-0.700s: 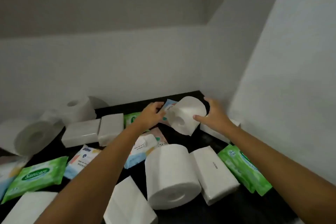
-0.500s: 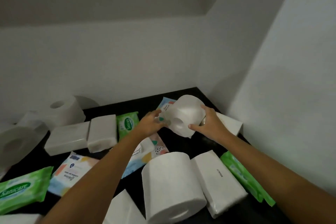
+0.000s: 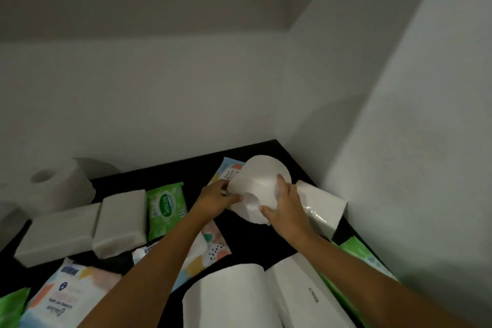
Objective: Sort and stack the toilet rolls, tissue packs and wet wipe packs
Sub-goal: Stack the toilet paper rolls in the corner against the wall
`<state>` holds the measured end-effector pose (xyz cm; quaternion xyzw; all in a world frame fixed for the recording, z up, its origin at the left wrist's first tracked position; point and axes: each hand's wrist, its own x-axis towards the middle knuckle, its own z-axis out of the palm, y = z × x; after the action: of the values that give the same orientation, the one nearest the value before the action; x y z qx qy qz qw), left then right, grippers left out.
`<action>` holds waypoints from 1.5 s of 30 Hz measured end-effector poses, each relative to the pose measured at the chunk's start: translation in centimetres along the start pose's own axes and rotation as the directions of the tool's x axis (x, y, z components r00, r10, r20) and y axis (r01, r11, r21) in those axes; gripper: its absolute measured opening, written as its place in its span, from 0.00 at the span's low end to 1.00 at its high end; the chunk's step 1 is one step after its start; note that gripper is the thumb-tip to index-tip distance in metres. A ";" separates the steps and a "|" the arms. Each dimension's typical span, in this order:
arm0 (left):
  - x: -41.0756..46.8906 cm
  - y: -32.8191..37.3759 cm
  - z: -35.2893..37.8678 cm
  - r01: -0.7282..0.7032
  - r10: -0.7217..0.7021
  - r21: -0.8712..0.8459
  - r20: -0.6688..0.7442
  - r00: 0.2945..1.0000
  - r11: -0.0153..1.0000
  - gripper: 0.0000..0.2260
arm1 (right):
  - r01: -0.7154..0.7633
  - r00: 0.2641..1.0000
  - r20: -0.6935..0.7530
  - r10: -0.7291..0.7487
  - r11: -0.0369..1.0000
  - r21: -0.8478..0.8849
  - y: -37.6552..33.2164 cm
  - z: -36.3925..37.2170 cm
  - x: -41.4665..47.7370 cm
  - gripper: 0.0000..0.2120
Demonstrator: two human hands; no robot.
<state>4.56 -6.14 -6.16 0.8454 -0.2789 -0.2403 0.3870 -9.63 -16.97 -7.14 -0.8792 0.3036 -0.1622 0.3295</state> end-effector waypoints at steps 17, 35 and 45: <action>4.7 8.5 -1.0 0.125 -0.100 -0.472 0.078 0.992 0.873 0.19 | -0.100 0.994 -0.043 0.100 0.995 0.000 -1.4 -5.9 11.7 0.27; 16.1 9.0 -0.7 0.136 -0.167 -0.447 -0.030 0.986 0.884 0.22 | -0.137 0.989 -0.045 0.141 0.986 0.094 -0.4 -4.5 23.9 0.23; 17.6 7.2 0.0 0.214 -0.231 -0.523 0.034 0.972 0.825 0.21 | -0.199 0.969 -0.119 0.217 0.969 0.149 1.4 -2.1 24.1 0.27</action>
<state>15.29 -21.64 -3.85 0.7385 -0.0965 -0.3373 0.5758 7.14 -34.24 -4.48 -0.8051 0.4039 -0.2059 0.3824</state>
